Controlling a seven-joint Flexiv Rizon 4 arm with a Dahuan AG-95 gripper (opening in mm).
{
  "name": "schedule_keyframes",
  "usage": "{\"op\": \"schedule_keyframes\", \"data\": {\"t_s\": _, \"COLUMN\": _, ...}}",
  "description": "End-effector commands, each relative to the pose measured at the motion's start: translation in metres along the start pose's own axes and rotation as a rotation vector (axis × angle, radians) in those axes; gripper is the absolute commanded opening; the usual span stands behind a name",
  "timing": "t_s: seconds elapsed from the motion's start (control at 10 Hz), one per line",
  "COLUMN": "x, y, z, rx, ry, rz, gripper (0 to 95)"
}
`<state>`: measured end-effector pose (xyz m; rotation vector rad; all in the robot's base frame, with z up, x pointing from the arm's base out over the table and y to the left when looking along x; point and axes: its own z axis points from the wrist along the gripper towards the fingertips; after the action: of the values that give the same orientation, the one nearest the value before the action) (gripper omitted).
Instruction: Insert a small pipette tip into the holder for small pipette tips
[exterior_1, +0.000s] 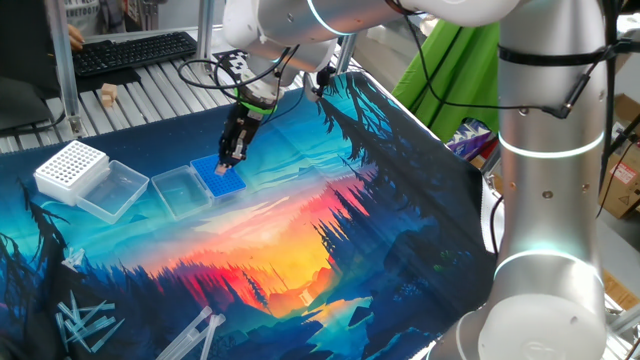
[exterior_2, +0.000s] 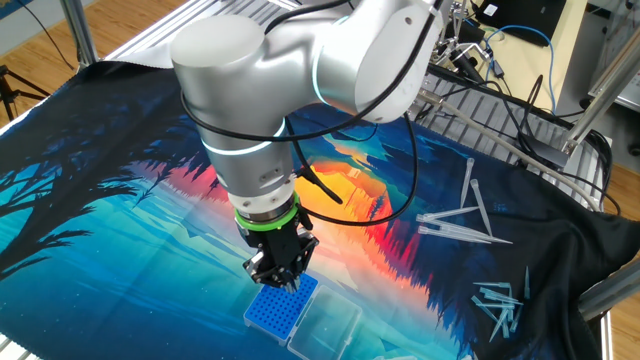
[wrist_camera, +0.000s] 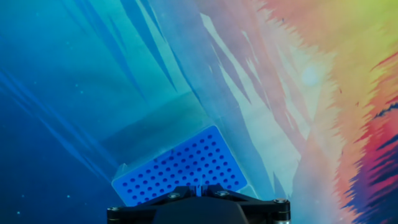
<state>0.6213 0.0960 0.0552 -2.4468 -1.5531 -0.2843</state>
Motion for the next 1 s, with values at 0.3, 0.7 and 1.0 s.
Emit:
{"op": "schedule_keyframes", "data": {"t_s": 0.3, "x": 0.0004, "y": 0.0012, "z": 0.0026, "rx": 0.011, "ry": 0.001, "rz": 0.001, "gripper": 0.0}}
{"op": "schedule_keyframes", "data": {"t_s": 0.7, "x": 0.0004, "y": 0.0012, "z": 0.0027, "rx": 0.012, "ry": -0.004, "rz": -0.008, "gripper": 0.0}}
{"op": "schedule_keyframes", "data": {"t_s": 1.0, "x": 0.0004, "y": 0.0013, "z": 0.0027, "rx": 0.023, "ry": -0.007, "rz": -0.029, "gripper": 0.0}}
